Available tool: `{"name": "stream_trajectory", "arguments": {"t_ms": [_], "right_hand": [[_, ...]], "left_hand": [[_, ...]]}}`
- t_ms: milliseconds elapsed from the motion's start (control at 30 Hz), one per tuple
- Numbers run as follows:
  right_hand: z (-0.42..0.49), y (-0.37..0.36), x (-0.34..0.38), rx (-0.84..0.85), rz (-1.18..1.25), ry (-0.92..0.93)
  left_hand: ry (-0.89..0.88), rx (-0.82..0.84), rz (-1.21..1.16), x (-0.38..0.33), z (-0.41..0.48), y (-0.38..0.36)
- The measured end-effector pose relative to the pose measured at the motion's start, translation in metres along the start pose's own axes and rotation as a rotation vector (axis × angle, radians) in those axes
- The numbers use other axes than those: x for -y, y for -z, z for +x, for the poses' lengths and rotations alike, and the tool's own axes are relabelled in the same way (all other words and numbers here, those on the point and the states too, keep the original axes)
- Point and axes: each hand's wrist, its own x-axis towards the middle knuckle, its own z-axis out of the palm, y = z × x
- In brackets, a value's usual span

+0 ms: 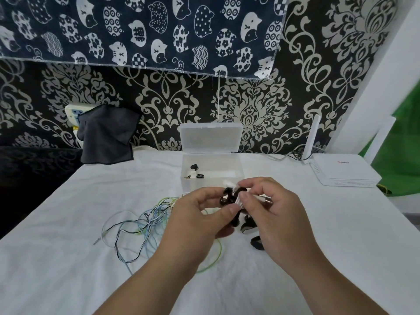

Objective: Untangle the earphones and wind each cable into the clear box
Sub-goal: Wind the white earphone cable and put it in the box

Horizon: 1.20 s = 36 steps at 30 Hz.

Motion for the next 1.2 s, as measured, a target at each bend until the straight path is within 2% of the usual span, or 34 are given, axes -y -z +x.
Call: {"name": "stream_trajectory", "arguments": {"t_ms": [133, 333, 467, 600, 933, 1200], "right_hand": [[-0.001, -0.001, -0.003, 0.049, -0.061, -0.008], [0.003, 0.007, 0.006, 0.052, -0.180, -0.130], [-0.001, 0.004, 0.011, 0.090, -0.116, -0.169], [-0.002, 0.008, 0.014, 0.130, 0.013, -0.256], [0.001, 0.012, 0.010, 0.209, -0.068, -0.067], [0.000, 0.014, 0.010, 0.082, -0.173, 0.056]], "left_hand": [[-0.063, -0.048, 0.067, 0.000, 0.002, 0.003], [-0.172, -0.050, 0.316, -0.002, 0.001, 0.004], [-0.249, -0.085, 0.443, 0.003, 0.001, 0.001], [-0.300, -0.112, 0.471, 0.005, 0.002, 0.003], [-0.330, -0.142, 0.514, 0.006, 0.002, 0.006], [-0.382, -0.097, 0.491, 0.006, -0.001, 0.002]]}}
